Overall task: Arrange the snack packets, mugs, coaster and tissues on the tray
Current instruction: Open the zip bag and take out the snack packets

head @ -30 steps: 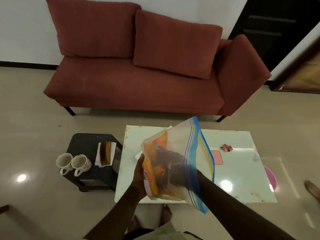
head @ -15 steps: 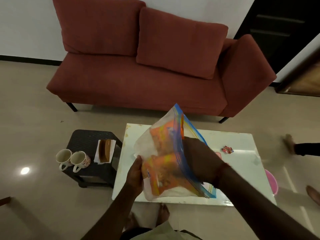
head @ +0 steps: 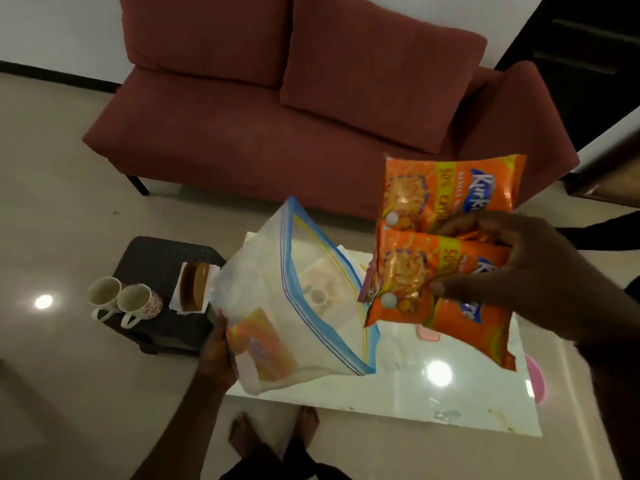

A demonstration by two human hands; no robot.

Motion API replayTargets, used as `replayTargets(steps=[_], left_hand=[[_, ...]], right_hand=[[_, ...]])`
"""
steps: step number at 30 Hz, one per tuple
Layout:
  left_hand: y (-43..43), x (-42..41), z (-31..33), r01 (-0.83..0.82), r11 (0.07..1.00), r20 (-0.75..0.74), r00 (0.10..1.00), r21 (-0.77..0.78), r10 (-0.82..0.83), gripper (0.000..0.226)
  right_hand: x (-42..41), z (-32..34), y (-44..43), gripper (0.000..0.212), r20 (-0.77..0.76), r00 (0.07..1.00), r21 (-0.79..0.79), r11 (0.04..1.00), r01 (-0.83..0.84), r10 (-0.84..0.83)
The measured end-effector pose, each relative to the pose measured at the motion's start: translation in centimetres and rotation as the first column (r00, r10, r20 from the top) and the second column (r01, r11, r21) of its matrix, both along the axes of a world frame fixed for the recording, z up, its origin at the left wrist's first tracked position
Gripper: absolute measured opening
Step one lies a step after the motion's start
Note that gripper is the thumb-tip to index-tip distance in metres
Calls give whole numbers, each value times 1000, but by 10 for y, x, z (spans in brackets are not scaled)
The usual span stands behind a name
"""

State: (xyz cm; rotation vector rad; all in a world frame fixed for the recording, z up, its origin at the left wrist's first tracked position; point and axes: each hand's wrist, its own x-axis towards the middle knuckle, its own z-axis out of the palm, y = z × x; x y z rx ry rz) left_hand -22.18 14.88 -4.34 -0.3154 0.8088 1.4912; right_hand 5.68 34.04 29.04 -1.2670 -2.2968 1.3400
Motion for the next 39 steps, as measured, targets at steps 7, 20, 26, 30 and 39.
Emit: replayTargets(steps=[7, 20, 26, 30, 39], left_hand=[[-2, -49, -58, -145, 983, 35, 988, -112, 150, 62], [9, -61, -200, -158, 977, -8, 987, -143, 158, 55], [33, -57, -215, 104, 991, -22, 994, -89, -106, 71], [47, -59, -230, -26, 969, 118, 991, -244, 56, 56], [77, -53, -220, 3, 948, -75, 997, -318, -28, 46]], right_hand=[[-2, -153, 60, 62, -20, 957, -122, 951, 285, -290], [-110, -554, 54, 58, 96, 905, -380, 825, 419, -415], [-103, -551, 59, 68, 84, 908, -445, 800, 402, -410], [-74, -497, 52, 56, -9, 841, -176, 828, 532, -542], [-72, -352, 49, 10, 128, 990, -140, 987, 77, -59]])
